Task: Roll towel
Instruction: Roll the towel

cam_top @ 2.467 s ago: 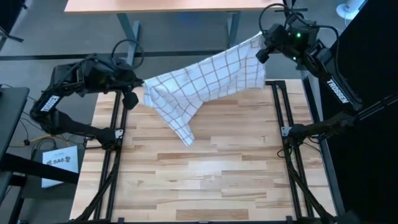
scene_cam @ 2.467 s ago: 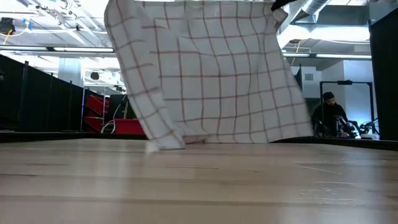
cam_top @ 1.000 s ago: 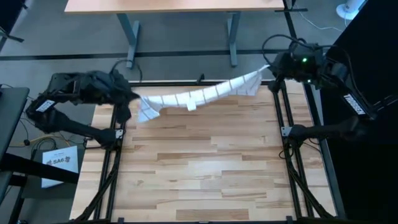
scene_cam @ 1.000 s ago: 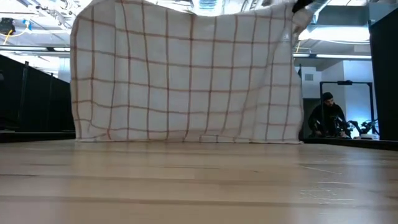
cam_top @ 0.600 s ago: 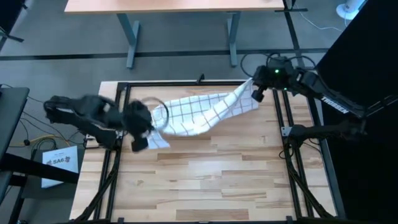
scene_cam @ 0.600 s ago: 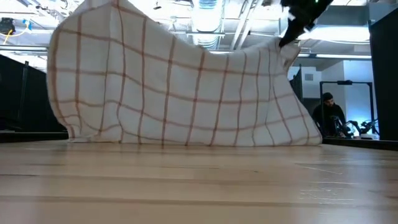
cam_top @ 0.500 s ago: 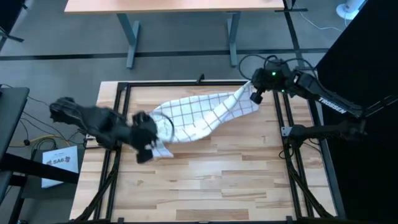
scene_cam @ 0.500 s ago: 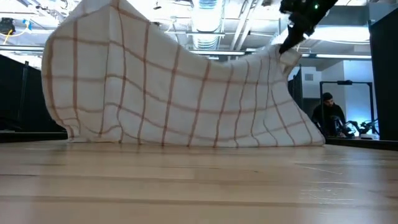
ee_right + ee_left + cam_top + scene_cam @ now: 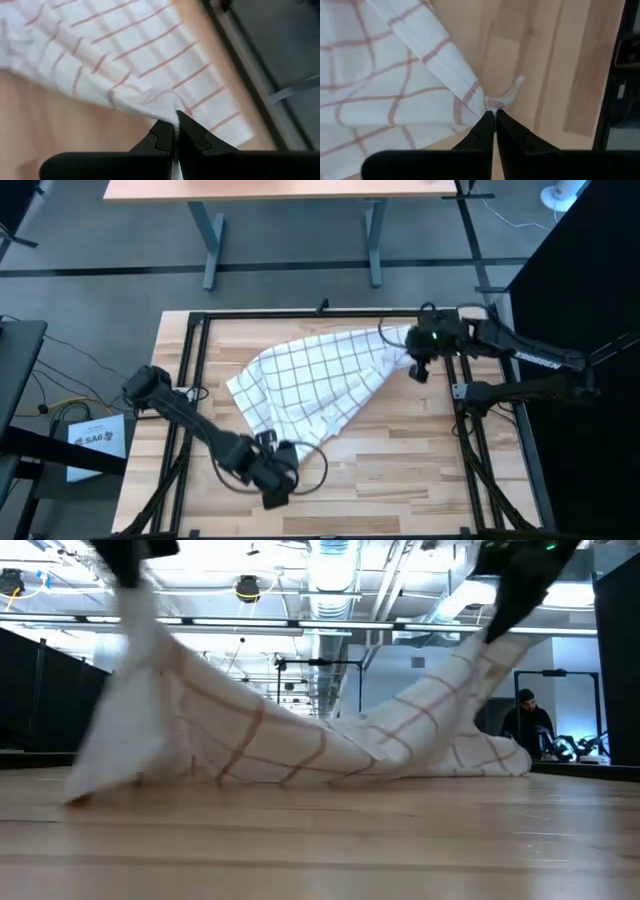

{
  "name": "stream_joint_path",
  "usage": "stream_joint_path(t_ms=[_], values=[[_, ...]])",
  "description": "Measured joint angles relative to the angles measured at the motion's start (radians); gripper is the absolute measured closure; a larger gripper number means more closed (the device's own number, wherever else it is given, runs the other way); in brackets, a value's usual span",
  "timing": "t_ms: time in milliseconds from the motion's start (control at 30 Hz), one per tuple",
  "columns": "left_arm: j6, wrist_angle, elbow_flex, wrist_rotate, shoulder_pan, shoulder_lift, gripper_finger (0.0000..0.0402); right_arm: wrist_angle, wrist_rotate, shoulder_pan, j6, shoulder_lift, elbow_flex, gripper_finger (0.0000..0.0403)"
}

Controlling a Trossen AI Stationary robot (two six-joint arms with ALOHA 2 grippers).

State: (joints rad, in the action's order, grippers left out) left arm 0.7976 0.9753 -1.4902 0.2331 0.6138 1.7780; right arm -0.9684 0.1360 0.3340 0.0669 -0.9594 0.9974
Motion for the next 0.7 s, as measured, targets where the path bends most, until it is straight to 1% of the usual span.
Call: stream_joint_path(t_ms=[167, 267, 333, 433, 500, 600, 700], values=[[0.1, 0.012, 0.0, -0.022, 0.09, 0.0, 0.0401, -0.111, 0.005, -0.176, -0.208, 0.106, -0.054, 0.0403], [0.169, 0.084, 0.001, -0.034, 0.152, -0.036, 0.0401, -0.179, 0.04, -0.276, -0.31, 0.156, -0.079, 0.0403], [0.216, 0.146, 0.001, -0.073, 0.196, -0.068, 0.0401, -0.222, 0.045, -0.33, -0.385, 0.175, -0.093, 0.0403], [0.27, 0.217, 0.001, -0.125, 0.252, -0.107, 0.0401, -0.233, 0.045, -0.418, -0.483, 0.182, -0.115, 0.0403], [0.288, 0.251, 0.001, -0.124, 0.283, -0.122, 0.0401, -0.22, 0.044, -0.478, -0.528, 0.18, -0.14, 0.0403], [0.272, 0.236, 0.003, -0.128, 0.297, -0.124, 0.0401, -0.188, 0.049, -0.558, -0.594, 0.158, -0.182, 0.0403], [0.251, 0.157, 0.026, -0.129, 0.288, -0.098, 0.0401, -0.155, 0.052, -0.636, -0.673, 0.129, -0.229, 0.0403]])
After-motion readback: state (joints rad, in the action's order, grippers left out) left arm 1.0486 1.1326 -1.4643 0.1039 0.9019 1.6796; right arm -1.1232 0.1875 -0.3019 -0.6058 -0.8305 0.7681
